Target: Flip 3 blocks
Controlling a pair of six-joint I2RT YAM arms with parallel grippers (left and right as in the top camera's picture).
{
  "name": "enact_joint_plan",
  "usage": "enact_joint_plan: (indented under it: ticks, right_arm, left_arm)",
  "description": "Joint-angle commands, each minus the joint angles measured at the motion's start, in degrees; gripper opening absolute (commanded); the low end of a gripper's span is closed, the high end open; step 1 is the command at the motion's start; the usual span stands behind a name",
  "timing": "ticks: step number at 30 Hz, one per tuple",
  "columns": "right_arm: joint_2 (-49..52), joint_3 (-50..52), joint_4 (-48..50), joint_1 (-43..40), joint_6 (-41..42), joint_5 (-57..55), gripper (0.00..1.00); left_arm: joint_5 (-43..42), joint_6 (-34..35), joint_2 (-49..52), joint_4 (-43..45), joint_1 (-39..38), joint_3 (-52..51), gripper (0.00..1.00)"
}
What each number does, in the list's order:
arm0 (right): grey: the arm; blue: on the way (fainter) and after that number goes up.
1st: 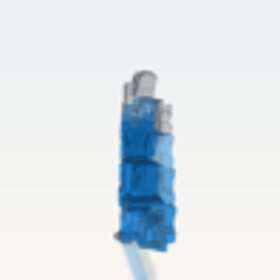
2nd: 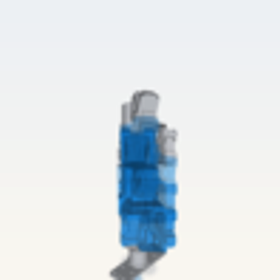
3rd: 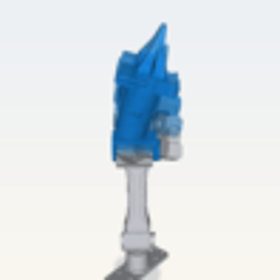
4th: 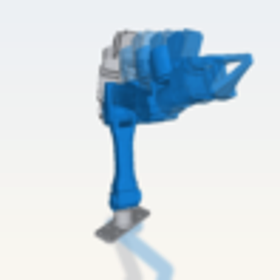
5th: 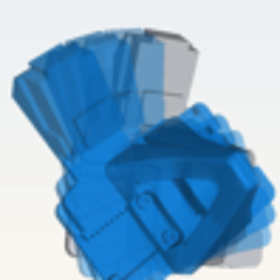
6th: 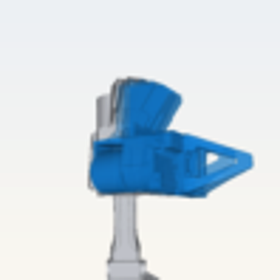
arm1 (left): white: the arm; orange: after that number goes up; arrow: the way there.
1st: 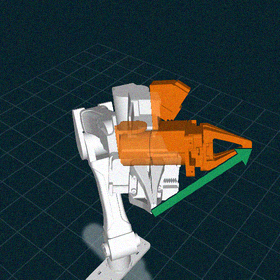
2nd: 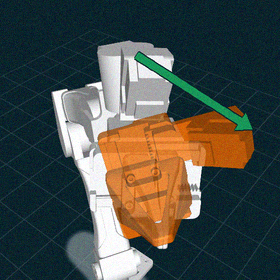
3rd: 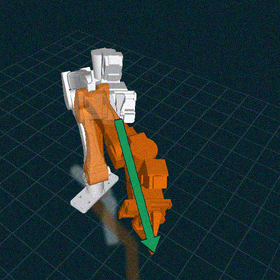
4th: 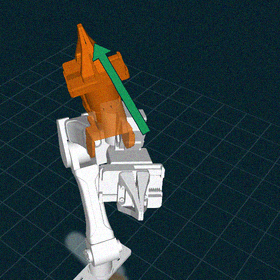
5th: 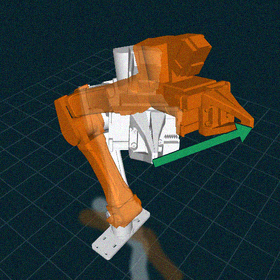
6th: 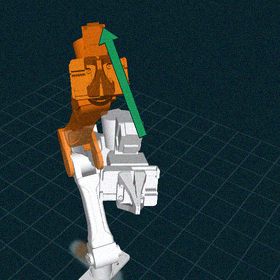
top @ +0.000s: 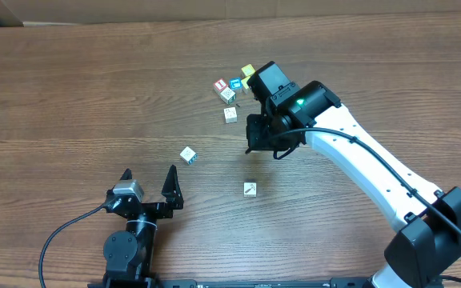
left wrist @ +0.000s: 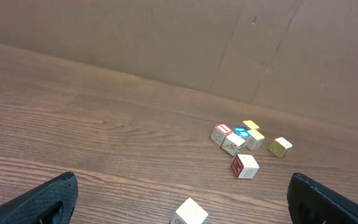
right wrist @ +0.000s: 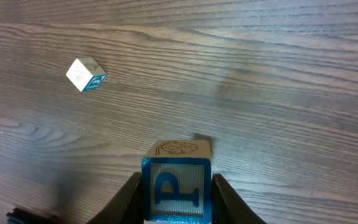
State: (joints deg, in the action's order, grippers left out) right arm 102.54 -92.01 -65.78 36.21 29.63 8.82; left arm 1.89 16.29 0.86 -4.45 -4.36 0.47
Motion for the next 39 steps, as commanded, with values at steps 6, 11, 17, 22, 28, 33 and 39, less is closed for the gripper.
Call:
enact_joint_plan:
  ticks: [6,11,17,22,28,33,39]
  right_arm:
    - [-0.59,4.00,3.32,5.57,6.62,-1.75,0.23]
    - [-0.57,9.84,9.20,9.73,12.74,-4.96,0.23]
    - [-0.44,16.52,17.97,14.93,16.22,-7.85,0.23]
    - [-0.31,20.04,22.21,18.38,18.88,-13.07,0.23]
    - [0.33,20.33,25.49,21.66,18.86,-16.98,0.23]
    - [2.89,20.33,26.93,24.72,20.04,-22.08,0.23]
    - [5.55,20.33,27.39,25.18,20.17,-22.05,0.28]
  left_arm:
    - [-0.44,-0.87,-0.61,0.11,0.26,-0.20,0.99]
    - [-0.44,-0.87,-0.61,0.11,0.26,-0.20,1.00]
    - [-0.44,-0.87,-0.61,0.11,0.26,-0.20,1.00]
    - [-0.44,-0.90,-0.61,0.11,0.26,-0.20,1.00]
    - [-0.46,-0.90,-0.61,0.11,0.26,-0.20,1.00]
    - [-0.46,-0.87,-0.61,0.11,0.26,-0.20,1.00]
    - [-0.44,-0.90,-0.61,0.11,0.26,-0.20,1.00]
